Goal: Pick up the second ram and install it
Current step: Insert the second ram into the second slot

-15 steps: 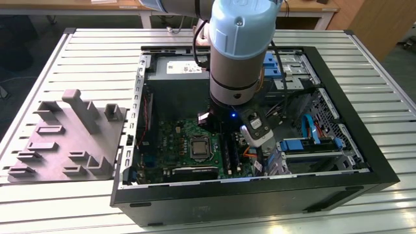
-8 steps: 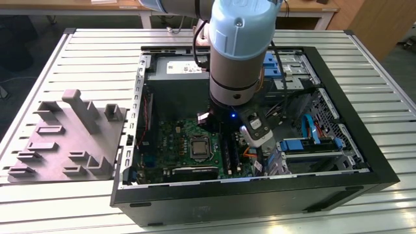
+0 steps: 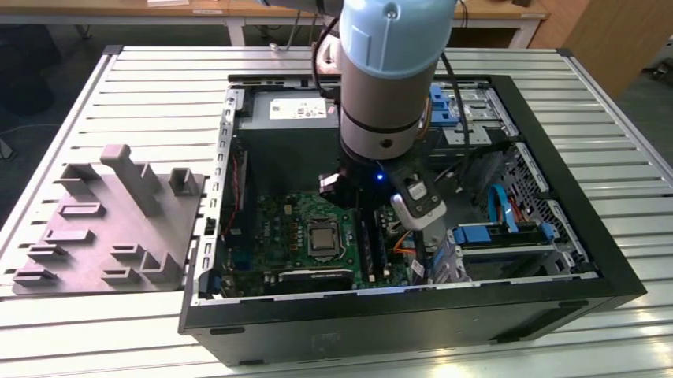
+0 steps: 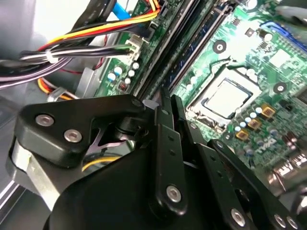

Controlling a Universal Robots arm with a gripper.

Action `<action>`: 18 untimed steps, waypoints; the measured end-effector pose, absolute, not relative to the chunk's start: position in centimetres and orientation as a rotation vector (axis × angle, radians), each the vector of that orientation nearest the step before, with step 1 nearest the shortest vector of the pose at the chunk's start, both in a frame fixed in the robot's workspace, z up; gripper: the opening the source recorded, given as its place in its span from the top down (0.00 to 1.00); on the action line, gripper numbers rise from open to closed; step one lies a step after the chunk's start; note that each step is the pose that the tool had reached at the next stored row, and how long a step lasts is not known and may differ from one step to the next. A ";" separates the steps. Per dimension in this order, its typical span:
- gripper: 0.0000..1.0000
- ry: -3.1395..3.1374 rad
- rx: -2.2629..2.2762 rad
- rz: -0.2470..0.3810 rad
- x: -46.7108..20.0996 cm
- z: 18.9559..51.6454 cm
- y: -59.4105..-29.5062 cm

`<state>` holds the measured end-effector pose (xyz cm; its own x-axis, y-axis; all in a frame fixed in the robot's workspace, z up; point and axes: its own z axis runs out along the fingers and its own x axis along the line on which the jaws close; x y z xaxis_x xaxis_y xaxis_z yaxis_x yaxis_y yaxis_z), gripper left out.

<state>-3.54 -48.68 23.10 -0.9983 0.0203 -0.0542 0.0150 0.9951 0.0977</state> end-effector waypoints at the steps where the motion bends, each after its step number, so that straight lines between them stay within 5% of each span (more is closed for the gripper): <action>1: 0.81 3.083 0.027 0.150 -3.5 23.4 -48.7; 18: 0.90 3.083 0.027 0.149 -3.5 24.0 -48.7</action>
<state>-3.54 -48.74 24.03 -0.9983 0.0203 -0.0542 0.0150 0.9952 0.0967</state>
